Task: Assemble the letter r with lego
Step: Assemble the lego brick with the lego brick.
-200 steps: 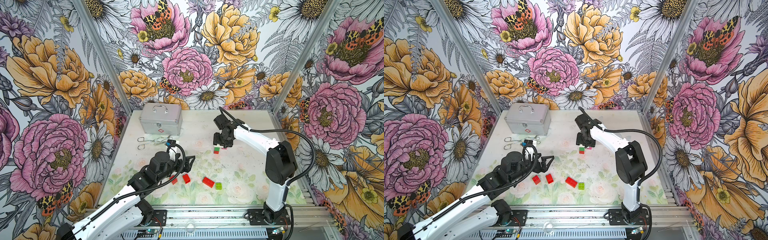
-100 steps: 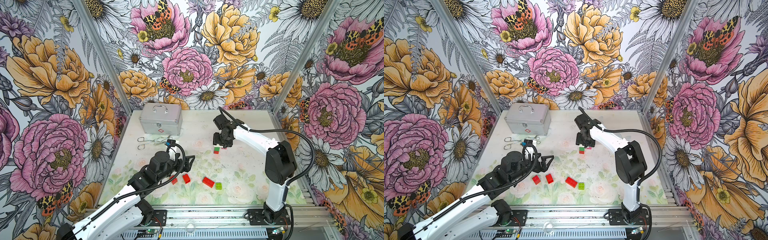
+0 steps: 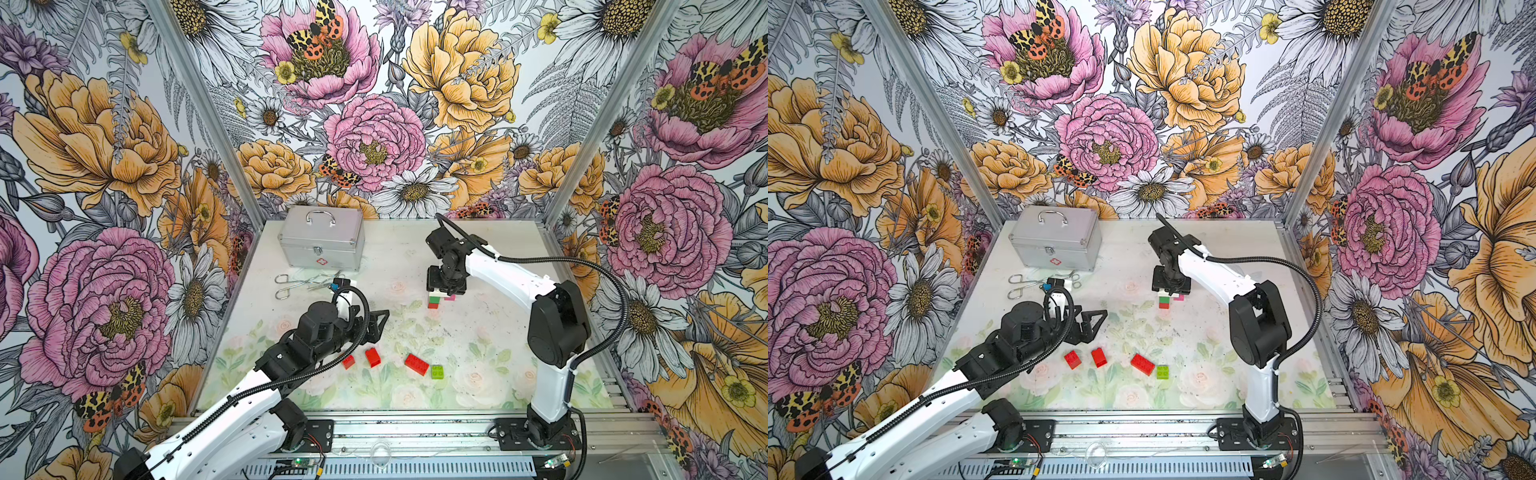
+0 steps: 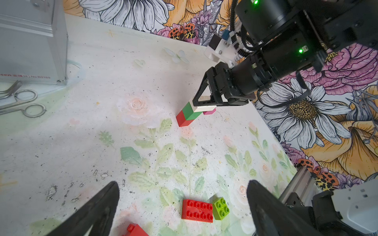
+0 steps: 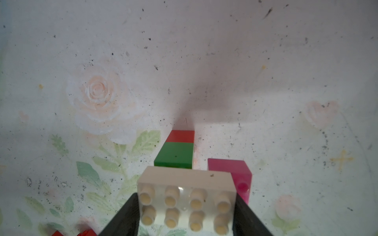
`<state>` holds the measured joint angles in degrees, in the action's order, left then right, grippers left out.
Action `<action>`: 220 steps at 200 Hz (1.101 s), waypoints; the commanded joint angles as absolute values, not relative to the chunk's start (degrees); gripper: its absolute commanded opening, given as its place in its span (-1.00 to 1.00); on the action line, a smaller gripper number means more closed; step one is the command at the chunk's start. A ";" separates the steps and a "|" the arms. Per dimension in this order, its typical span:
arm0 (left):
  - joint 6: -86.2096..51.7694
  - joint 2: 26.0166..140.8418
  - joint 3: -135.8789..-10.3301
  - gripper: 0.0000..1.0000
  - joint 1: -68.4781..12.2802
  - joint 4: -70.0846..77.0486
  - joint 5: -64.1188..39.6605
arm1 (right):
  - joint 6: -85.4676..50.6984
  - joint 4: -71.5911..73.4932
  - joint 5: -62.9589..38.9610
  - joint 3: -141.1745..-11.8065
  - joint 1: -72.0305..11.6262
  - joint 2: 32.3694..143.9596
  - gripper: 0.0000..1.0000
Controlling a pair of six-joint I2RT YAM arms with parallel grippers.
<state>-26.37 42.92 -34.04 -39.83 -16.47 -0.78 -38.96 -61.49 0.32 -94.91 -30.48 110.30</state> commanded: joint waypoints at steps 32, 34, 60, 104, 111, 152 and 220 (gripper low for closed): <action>-25.39 41.75 -34.45 0.98 -39.24 -16.19 -1.23 | -38.49 -63.01 1.43 -97.65 -30.94 110.44 -0.32; -25.40 41.70 -34.45 0.97 -39.19 -16.20 -1.21 | -38.50 -62.95 1.48 -97.62 -30.96 110.38 -0.32; -25.40 41.67 -34.45 0.98 -39.24 -16.17 -1.36 | -38.58 -62.93 2.00 -96.96 -30.90 110.04 -0.32; -25.40 41.75 -34.21 0.98 -39.20 -16.04 -1.40 | -38.45 -62.84 2.33 -95.80 -30.81 110.63 -0.32; -25.41 41.82 -34.18 0.97 -39.20 -16.08 -1.46 | -38.40 -62.77 2.37 -95.76 -30.82 110.89 -0.33; -25.40 42.10 -34.32 0.98 -39.19 -16.10 -1.39 | -38.16 -61.89 2.22 -94.64 -30.17 111.88 -0.33; -25.26 42.61 -34.72 0.97 -39.20 -16.26 -1.19 | -38.23 -60.53 1.86 -93.52 -29.45 111.97 -0.33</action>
<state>-26.37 42.50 -34.04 -39.83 -16.49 -0.78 -38.92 -60.77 1.23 -94.50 -29.91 110.72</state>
